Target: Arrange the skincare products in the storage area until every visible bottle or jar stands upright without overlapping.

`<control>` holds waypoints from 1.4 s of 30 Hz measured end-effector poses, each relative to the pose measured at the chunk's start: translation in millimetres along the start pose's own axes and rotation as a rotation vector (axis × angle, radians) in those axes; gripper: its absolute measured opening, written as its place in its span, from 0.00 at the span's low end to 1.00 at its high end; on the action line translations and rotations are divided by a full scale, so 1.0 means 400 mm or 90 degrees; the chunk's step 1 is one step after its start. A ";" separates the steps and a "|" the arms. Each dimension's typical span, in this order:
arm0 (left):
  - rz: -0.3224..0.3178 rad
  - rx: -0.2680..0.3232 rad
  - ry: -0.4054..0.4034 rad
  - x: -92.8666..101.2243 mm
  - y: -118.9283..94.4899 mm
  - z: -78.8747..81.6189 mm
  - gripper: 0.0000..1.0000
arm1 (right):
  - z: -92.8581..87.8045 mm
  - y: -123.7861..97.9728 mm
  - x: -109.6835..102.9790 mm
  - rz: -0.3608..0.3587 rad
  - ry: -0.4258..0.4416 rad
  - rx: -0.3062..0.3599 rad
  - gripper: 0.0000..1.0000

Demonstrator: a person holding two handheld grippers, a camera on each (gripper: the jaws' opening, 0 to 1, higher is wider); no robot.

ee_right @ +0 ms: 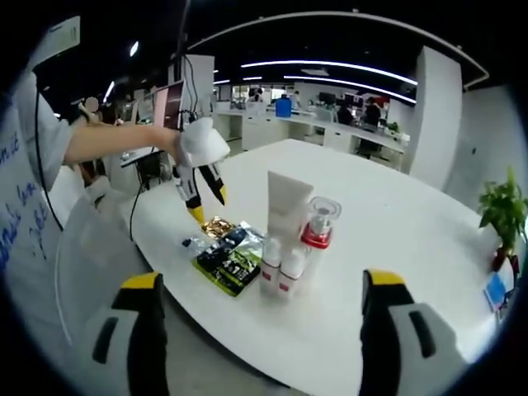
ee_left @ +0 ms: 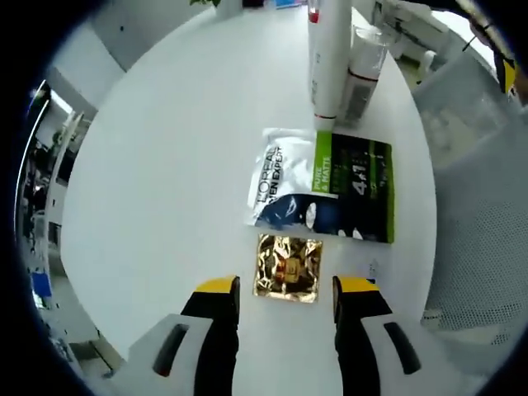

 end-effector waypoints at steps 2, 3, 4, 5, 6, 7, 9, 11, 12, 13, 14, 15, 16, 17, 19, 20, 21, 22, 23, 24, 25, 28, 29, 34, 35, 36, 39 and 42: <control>0.003 0.019 -0.016 0.006 -0.017 -0.004 0.42 | 0.000 0.001 0.001 -0.001 0.000 -0.002 1.00; 0.009 0.039 -0.032 0.010 -0.027 -0.008 0.42 | 0.000 0.002 0.001 -0.002 -0.001 -0.002 1.00; 0.013 0.050 -0.042 0.013 -0.034 -0.011 0.43 | 0.001 0.003 0.002 -0.004 0.000 -0.001 1.00; 0.021 0.065 -0.058 0.016 -0.044 -0.016 0.43 | 0.002 0.005 0.002 -0.002 0.000 0.000 1.00; 0.025 0.071 -0.063 0.018 -0.052 -0.020 0.44 | 0.004 0.006 0.002 0.000 0.000 0.000 1.00; 0.029 0.082 -0.066 0.022 -0.063 -0.024 0.44 | 0.006 0.007 0.002 0.000 -0.002 0.000 1.00; 0.036 0.105 -0.076 0.028 -0.082 -0.025 0.46 | 0.011 0.011 0.002 0.004 -0.006 0.000 1.00; 0.043 0.131 -0.080 0.034 -0.100 -0.023 0.47 | 0.014 0.014 0.002 0.006 -0.009 0.000 1.00; 0.049 0.153 -0.084 0.039 -0.114 -0.020 0.47 | 0.017 0.016 0.002 0.008 -0.011 0.000 1.00; 0.052 0.169 -0.092 0.041 -0.124 -0.018 0.48 | 0.018 0.018 0.002 0.010 -0.012 0.000 1.00; 0.053 0.185 -0.102 0.044 -0.137 -0.018 0.49 | 0.020 0.019 0.003 0.011 -0.013 0.001 1.00; 0.052 0.192 -0.104 0.047 -0.145 -0.020 0.49 | 0.021 0.020 0.003 0.012 -0.013 0.001 1.00; 0.050 0.201 -0.106 0.051 -0.157 -0.024 0.49 | 0.023 0.022 0.004 0.013 -0.015 0.001 1.00; 0.052 0.208 -0.113 0.052 -0.164 -0.026 0.49 | 0.024 0.022 0.004 0.014 -0.015 0.001 1.00; 0.061 0.223 -0.127 0.055 -0.180 -0.032 0.50 | 0.025 0.023 0.006 0.015 -0.017 -0.001 1.00; 0.069 0.236 -0.137 0.058 -0.191 -0.036 0.51 | 0.025 0.023 0.007 0.015 -0.018 -0.001 1.00; 0.073 0.245 -0.145 0.059 -0.198 -0.039 0.53 | 0.026 0.023 0.008 0.015 -0.018 -0.001 1.00; 0.078 0.253 -0.155 0.062 -0.206 -0.043 0.53 | 0.026 0.023 0.009 0.015 -0.018 -0.001 1.00; 0.086 0.264 -0.157 0.066 -0.217 -0.047 0.54 | 0.026 0.023 0.010 0.015 -0.019 -0.003 1.00; 0.090 0.269 -0.158 0.069 -0.224 -0.050 0.54 | 0.027 0.023 0.011 0.015 -0.019 -0.003 1.00; 0.099 0.278 -0.167 0.073 -0.236 -0.055 0.55 | 0.027 0.023 0.013 0.014 -0.020 -0.004 1.00; 0.117 0.327 -0.201 0.085 -0.265 -0.059 0.57 | 0.030 0.023 0.017 0.012 -0.021 -0.003 1.00; 0.121 0.349 -0.213 0.090 -0.277 -0.061 0.57 | 0.031 0.022 0.019 0.011 -0.021 -0.002 1.00; 0.145 0.397 -0.259 0.094 -0.309 -0.079 0.59 | 0.033 0.016 0.030 0.002 -0.021 0.003 1.00; 0.157 0.413 -0.254 0.097 -0.319 -0.081 0.60 | 0.033 0.015 0.032 0.001 -0.021 0.003 1.00; 0.161 0.422 -0.260 0.101 -0.324 -0.084 0.62 | 0.032 0.013 0.035 -0.001 -0.021 0.002 1.00; 0.173 0.452 -0.282 0.115 -0.341 -0.095 0.64 | 0.031 0.010 0.039 -0.006 -0.020 0.003 1.00; 0.188 0.474 -0.302 0.128 -0.352 -0.108 0.68 | 0.028 0.004 0.041 -0.010 -0.016 0.005 1.00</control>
Point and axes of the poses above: the point that each gripper's makers call its tool centre point, and the gripper's own axes: y roughly forward along the fingers, x roughly to its right, z roughly out of its top, the point moved 8 cm from there along -y, roughly backward along the fingers, and after that the axes turned 8 degrees about -y, right-handed, at the moved point
